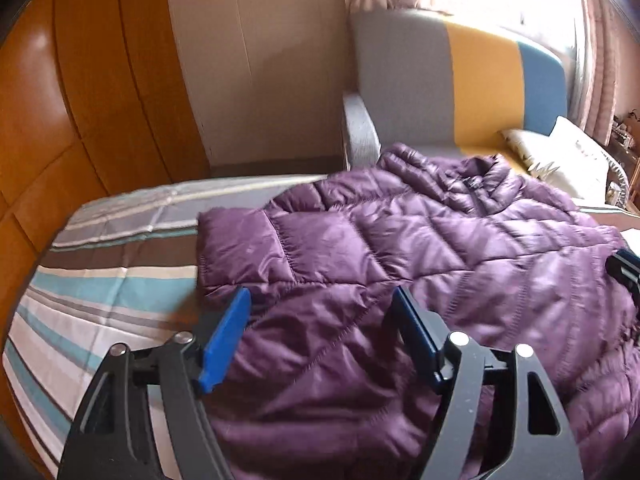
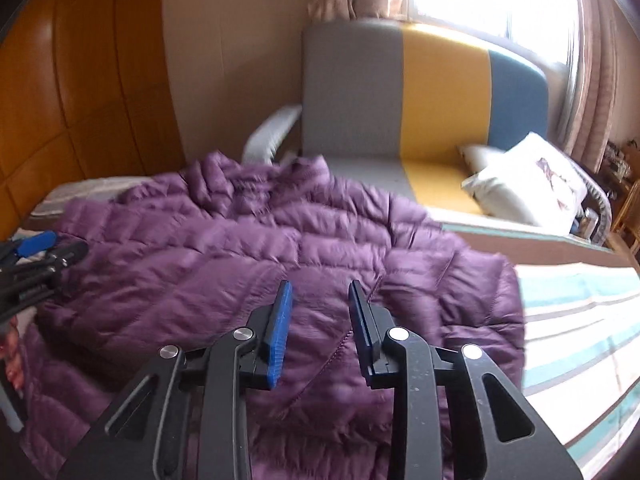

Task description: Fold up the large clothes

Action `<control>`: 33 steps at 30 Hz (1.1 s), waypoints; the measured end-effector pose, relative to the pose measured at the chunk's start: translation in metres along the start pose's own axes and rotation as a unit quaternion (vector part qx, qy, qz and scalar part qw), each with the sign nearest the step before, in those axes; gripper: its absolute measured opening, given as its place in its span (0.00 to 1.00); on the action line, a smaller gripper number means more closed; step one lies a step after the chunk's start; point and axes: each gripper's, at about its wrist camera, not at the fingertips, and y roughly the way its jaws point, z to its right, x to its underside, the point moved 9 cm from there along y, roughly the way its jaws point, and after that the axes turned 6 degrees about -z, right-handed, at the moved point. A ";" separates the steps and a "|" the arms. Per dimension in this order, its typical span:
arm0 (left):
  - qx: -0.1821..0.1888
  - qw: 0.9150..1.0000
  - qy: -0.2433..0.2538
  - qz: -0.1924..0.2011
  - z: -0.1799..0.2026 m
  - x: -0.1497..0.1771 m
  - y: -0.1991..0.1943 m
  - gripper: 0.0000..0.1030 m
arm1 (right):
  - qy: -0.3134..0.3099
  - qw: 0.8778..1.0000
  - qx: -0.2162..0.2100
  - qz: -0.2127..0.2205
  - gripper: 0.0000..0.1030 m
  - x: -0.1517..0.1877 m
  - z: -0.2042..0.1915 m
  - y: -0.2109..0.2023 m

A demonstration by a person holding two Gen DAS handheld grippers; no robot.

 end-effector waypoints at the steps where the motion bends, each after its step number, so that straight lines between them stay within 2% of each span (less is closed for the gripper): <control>1: -0.002 1.000 -0.001 -0.006 -0.003 -0.001 0.009 0.70 | 0.004 1.000 0.002 -0.008 0.29 0.003 0.001 0.006; 4: 0.004 1.000 0.002 -0.021 -0.007 0.004 0.031 0.70 | 0.029 0.999 -0.001 -0.023 0.29 0.011 0.010 0.025; 8: 0.044 0.998 -0.033 -0.042 -0.018 0.010 0.052 0.70 | 0.035 0.999 -0.008 -0.031 0.29 0.012 0.008 0.035; 15: 0.048 0.997 -0.036 -0.045 -0.017 0.014 0.057 0.70 | 0.022 0.999 0.012 -0.034 0.29 0.014 0.003 0.045; 18: 0.035 0.998 -0.028 -0.034 -0.019 0.014 0.047 0.74 | 0.029 0.999 0.003 -0.033 0.29 0.014 0.005 0.042; 20: 0.019 0.999 -0.023 -0.027 -0.020 0.016 0.034 0.86 | 0.036 0.999 -0.006 -0.031 0.29 0.011 0.007 0.039; 22: 0.014 1.000 -0.018 -0.017 -0.021 0.024 0.016 0.92 | 0.040 0.999 -0.021 -0.024 0.37 0.008 0.010 0.028; 23: 0.018 1.000 -0.015 -0.015 -0.022 0.031 0.006 0.92 | 0.039 0.999 -0.026 -0.016 0.47 0.008 0.011 0.019; 24: 0.022 1.000 -0.014 -0.014 -0.022 0.035 -0.001 0.92 | 0.036 0.999 -0.025 -0.007 0.50 0.010 0.012 0.009; 26: 0.030 0.999 -0.020 -0.005 -0.026 0.049 -0.018 0.93 | 0.031 0.999 -0.025 -0.005 0.50 0.015 0.013 -0.006; 29: 0.042 0.999 -0.023 -0.016 -0.028 0.076 -0.033 0.93 | 0.054 0.997 -0.043 -0.018 0.50 0.033 0.016 -0.024; 33: 0.035 0.999 -0.015 -0.029 -0.030 0.109 -0.046 0.95 | 0.069 0.996 -0.055 -0.030 0.50 0.065 0.019 -0.047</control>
